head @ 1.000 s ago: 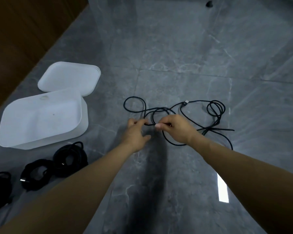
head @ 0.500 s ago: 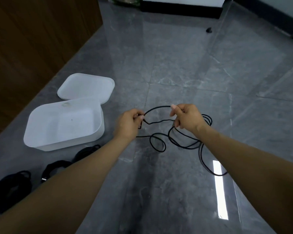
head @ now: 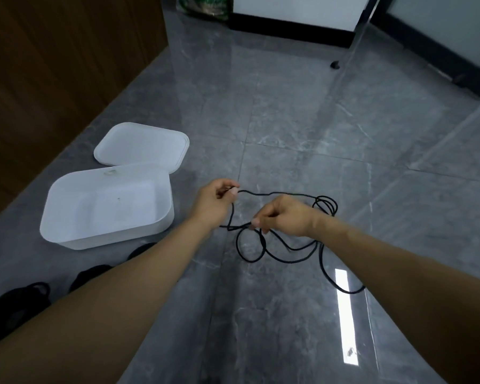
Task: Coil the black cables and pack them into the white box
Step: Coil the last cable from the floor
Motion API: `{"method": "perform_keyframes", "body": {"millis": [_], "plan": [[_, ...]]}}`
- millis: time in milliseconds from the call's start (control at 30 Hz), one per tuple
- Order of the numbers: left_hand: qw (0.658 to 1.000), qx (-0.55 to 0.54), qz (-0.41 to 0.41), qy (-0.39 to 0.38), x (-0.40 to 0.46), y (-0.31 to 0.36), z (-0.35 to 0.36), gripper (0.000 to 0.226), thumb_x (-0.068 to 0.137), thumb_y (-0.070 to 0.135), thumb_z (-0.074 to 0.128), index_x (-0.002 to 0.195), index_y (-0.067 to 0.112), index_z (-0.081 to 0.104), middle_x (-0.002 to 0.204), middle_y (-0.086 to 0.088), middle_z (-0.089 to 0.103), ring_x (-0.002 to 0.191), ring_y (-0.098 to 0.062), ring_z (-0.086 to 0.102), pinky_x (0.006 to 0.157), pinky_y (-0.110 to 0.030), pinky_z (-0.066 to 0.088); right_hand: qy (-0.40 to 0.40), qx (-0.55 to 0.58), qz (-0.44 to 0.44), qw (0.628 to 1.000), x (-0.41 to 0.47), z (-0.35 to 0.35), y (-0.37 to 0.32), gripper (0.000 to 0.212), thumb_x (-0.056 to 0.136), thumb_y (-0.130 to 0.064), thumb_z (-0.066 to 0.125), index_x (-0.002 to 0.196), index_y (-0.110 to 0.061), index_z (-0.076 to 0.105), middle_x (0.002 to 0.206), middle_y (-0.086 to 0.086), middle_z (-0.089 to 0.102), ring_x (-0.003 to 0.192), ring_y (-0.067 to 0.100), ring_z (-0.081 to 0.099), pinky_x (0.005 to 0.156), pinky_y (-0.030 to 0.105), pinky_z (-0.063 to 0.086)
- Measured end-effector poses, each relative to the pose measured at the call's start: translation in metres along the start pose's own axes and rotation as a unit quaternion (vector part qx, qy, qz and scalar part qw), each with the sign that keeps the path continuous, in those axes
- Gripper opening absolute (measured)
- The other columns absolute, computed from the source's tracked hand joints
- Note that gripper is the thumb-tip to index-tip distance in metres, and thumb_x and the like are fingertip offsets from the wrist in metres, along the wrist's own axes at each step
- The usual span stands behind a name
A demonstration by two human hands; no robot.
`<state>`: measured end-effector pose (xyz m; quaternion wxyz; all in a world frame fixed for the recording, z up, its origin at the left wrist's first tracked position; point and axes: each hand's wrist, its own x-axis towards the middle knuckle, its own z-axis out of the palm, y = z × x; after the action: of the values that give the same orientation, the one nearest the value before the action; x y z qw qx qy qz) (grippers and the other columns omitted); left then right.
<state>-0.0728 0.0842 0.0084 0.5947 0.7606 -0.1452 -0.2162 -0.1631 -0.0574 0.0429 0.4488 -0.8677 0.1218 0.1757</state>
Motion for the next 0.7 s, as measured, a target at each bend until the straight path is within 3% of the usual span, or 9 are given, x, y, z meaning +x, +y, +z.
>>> {"method": "perform_keyframes", "body": {"millis": [67,133,200,300,400,467,533,633,700], "plan": [[1.0,-0.016,0.011,0.001,-0.002,0.005,0.004,0.012,0.095,0.01,0.052,0.103,0.011,0.061,0.089,0.003,0.061,0.085,-0.008,0.058,0.07,-0.004,0.044,-0.038,-0.001,0.018,0.999,-0.002,0.003,-0.003,0.019,0.088,-0.018,0.064,0.093,-0.004,0.075,0.062,-0.016,0.064,0.059,-0.01,0.056,0.063,0.004,0.041],[0.998,-0.062,0.01,0.027,-0.002,0.012,0.006,0.013,0.097,0.011,0.048,0.098,0.016,0.06,0.085,0.003,0.061,0.081,-0.002,0.058,0.072,-0.007,0.044,-0.087,-0.025,0.045,0.995,-0.009,0.006,-0.005,0.018,0.087,-0.022,0.065,0.093,-0.009,0.076,0.062,-0.011,0.064,0.057,0.0,0.054,0.058,0.008,0.041],[0.991,-0.122,0.006,0.045,-0.001,0.021,0.007,0.018,0.099,0.012,0.045,0.091,0.021,0.058,0.083,0.0,0.061,0.084,-0.004,0.059,0.081,-0.015,0.046,-0.097,-0.045,0.067,0.992,-0.015,0.006,0.0,0.02,0.088,-0.025,0.063,0.095,-0.012,0.076,0.074,-0.003,0.07,0.055,0.005,0.052,0.057,0.016,0.043],[0.975,-0.22,-0.014,0.033,-0.003,0.035,0.007,0.021,0.101,0.012,0.04,0.09,0.02,0.056,0.08,-0.001,0.058,0.085,-0.008,0.061,0.084,-0.019,0.048,0.042,-0.069,0.053,0.995,-0.013,-0.007,0.016,0.018,0.09,-0.018,0.059,0.096,-0.01,0.074,0.097,0.003,0.072,0.061,0.002,0.059,0.062,0.017,0.048],[0.951,-0.304,-0.052,0.017,-0.009,0.045,0.007,0.022,0.101,0.012,0.038,0.09,0.015,0.057,0.074,-0.001,0.053,0.077,-0.008,0.065,0.086,-0.022,0.05,0.254,-0.12,0.043,0.959,-0.008,-0.022,0.027,0.021,0.091,-0.012,0.055,0.11,-0.008,0.063,0.111,0.01,0.065,0.097,0.022,0.06,0.085,0.033,0.05],[0.937,-0.34,-0.077,0.006,-0.013,0.05,0.007,0.021,0.101,0.013,0.039,0.09,0.012,0.057,0.07,-0.001,0.051,0.069,-0.008,0.066,0.085,-0.025,0.051,0.29,-0.159,0.031,0.943,-0.003,-0.023,0.024,0.043,0.089,-0.014,0.058,0.131,-0.012,0.047,0.129,0.01,0.047,0.119,0.027,0.043,0.097,0.034,0.039],[0.924,-0.371,-0.097,0.001,-0.016,0.056,0.006,0.021,0.1,0.013,0.04,0.089,0.01,0.057,0.065,-0.001,0.051,0.064,-0.008,0.066,0.084,-0.027,0.053,0.249,-0.223,0.038,0.942,0.004,-0.019,0.019,0.046,0.091,-0.025,0.058,0.134,-0.019,0.044,0.133,0.008,0.038,0.124,0.028,0.033,0.103,0.037,0.03],[0.905,-0.406,-0.116,0.056,-0.018,0.062,0.002,0.022,0.1,0.013,0.042,0.084,0.009,0.057,0.06,0.0,0.054,0.063,-0.009,0.064,0.082,-0.027,0.053,0.168,-0.24,0.051,0.955,0.007,-0.02,0.019,0.028,0.098,-0.034,0.045,0.099,-0.011,0.061,0.1,0.005,0.059,0.1,0.025,0.052,0.096,0.036,0.032],[0.9,-0.391,-0.141,0.131,-0.014,0.06,-0.005,0.023,0.1,0.013,0.042,0.082,0.01,0.056,0.068,-0.002,0.053,0.067,-0.009,0.058,0.084,-0.026,0.053,0.151,-0.156,0.04,0.975,-0.001,-0.027,0.027,0.03,0.097,-0.033,0.047,0.083,-0.009,0.056,0.074,0.003,0.055,0.075,0.022,0.052,0.077,0.032,0.04]]}}
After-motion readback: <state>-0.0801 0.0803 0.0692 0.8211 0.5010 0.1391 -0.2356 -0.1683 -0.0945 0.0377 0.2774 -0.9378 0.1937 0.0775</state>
